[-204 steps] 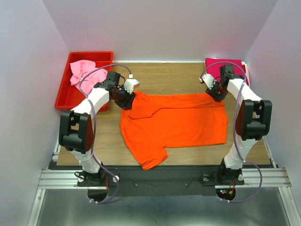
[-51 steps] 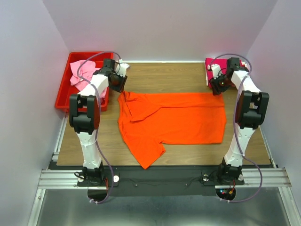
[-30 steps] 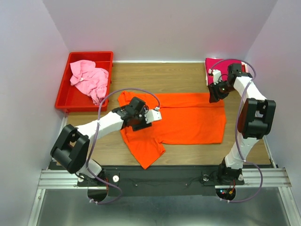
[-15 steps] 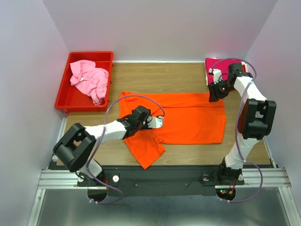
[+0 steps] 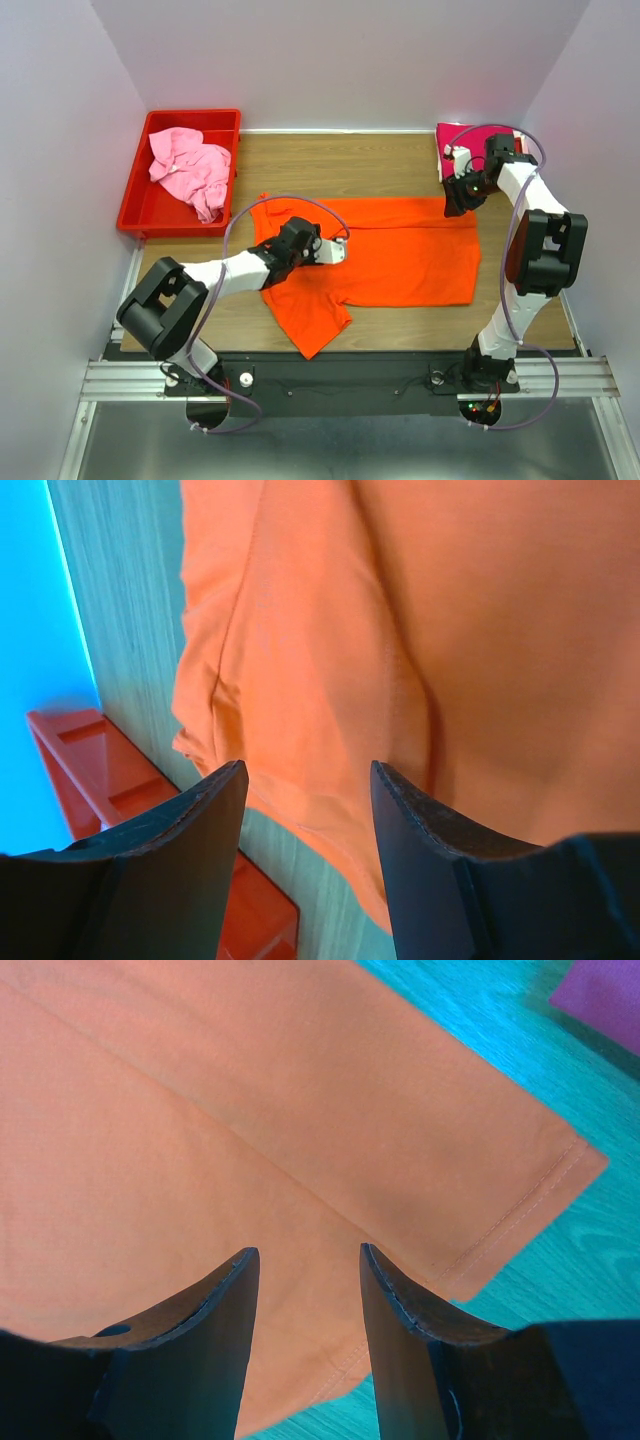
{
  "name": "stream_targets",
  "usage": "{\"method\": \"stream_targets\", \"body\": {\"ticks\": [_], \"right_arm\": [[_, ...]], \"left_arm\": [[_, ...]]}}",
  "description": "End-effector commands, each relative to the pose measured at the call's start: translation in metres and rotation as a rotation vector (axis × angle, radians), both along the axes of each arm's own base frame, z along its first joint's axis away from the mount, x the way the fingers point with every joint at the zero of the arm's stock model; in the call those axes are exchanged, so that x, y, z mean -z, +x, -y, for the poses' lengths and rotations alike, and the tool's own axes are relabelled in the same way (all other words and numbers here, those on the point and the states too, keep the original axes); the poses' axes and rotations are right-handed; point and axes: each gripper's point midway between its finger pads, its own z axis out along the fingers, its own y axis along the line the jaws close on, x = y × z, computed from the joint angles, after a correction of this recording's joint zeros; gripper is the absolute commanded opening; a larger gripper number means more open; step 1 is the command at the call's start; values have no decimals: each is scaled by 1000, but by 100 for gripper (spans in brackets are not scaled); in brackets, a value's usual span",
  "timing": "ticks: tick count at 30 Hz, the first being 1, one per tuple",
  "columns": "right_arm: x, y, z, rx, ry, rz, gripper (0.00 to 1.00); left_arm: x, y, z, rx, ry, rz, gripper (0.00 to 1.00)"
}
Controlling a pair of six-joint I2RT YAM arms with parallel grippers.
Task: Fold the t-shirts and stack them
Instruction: Fold the tshirt
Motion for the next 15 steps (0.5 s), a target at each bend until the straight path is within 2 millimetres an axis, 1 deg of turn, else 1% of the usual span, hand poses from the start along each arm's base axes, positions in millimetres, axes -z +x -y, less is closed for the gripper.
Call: {"method": "stream_targets", "body": {"ticks": [1,2,3,6,7,8,9,10,11,12,13,14,15], "right_arm": [[-12,-1,-3,-2,1,32,51],[-12,-1,-4,-4,-1,32,51],[-11,-1,-3,-5,-4,29,51],[-9,-2,-4,-7,-5,24,51],[-9,-3,-3,-5,-5,22,51],[-8,-3,-3,-5,-5,21,51],[-7,-3,-2,-4,-11,17,51],[-7,-4,-2,-5,-13,18,51],[-5,-4,0,-5,-23,16,51],[-5,-5,0,-7,-27,16,51],[-4,-5,1,-5,-28,12,51],[-4,-5,0,-7,-26,12,51],[-4,-4,0,-6,-24,11,51]], "left_arm": [[-28,30,4,-65,-145,0,63],[-27,34,3,-77,-156,-10,63],[-29,41,7,-88,-189,-25,63],[-26,63,-5,-157,-240,-65,61],[-24,68,-14,-185,-244,-82,59],[-22,68,-11,-160,-268,-122,58],[-33,70,-7,-139,-299,-128,57],[-37,66,-5,-108,-313,-142,57],[-42,53,-2,-55,-328,-174,59],[-43,47,0,-9,-313,-181,60],[-38,29,3,37,-308,-250,62],[-39,24,1,40,-298,-262,62],[-44,16,6,72,-309,-280,63]]}}
